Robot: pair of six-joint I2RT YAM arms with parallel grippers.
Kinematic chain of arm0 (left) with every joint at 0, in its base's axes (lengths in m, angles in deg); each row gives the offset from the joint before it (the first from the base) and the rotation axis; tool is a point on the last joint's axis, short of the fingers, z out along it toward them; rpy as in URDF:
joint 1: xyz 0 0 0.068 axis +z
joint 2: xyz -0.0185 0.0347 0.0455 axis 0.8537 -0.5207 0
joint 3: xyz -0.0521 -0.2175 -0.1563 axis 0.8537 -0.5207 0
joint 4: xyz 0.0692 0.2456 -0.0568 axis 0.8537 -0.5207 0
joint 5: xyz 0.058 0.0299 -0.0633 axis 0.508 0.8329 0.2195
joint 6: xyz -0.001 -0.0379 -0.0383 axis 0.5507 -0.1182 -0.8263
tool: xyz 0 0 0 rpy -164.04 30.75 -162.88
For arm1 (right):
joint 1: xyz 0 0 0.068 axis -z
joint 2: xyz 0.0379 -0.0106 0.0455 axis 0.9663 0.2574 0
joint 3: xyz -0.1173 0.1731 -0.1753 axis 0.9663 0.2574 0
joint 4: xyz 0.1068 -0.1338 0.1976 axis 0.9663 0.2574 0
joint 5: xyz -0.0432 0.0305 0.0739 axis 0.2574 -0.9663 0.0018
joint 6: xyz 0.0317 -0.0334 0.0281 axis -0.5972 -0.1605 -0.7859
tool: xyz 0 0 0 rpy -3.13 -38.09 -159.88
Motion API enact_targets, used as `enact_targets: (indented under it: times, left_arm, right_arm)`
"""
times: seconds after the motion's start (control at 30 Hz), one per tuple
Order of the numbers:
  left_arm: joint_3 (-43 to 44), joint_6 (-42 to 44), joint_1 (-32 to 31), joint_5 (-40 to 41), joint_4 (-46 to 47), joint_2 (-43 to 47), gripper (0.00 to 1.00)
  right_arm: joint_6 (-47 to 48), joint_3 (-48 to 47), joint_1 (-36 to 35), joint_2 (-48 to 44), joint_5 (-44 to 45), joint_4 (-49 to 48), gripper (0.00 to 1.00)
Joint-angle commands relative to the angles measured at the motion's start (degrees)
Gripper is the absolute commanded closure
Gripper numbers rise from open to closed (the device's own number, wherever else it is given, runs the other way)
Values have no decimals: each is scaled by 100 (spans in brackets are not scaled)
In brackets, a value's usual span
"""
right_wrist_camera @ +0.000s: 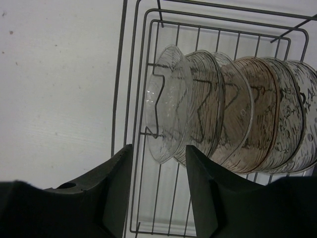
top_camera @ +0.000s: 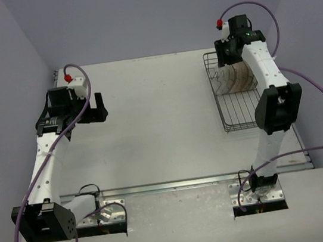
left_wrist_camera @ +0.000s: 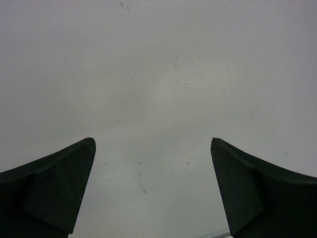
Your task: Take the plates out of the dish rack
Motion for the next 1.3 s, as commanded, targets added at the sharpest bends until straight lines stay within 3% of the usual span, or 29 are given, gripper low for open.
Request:
enact_targets:
  times: [0.0,0.6,0.9,1.03,1.27]
  left_arm:
    - [34,71,27,16,159,143,0]
    - [-54,36,18,89,268,-7,0]
    - [-88,10,27,159,294,-17,0]
    - [-89,19,27,213,268,19,0]
    - [-67,31,30,301,244,66,0]
  right_arm:
    - [187,-436,16,234,388,-22,53]
    - [1176,165,-159,694,1475,-774,64]
    - [1963,928,-713,394,2496,-1597,83]
    - [2136,913,-899,367,2929,-1725,100]
    - [2620,935,-1164,-97,3547,-2184,100]
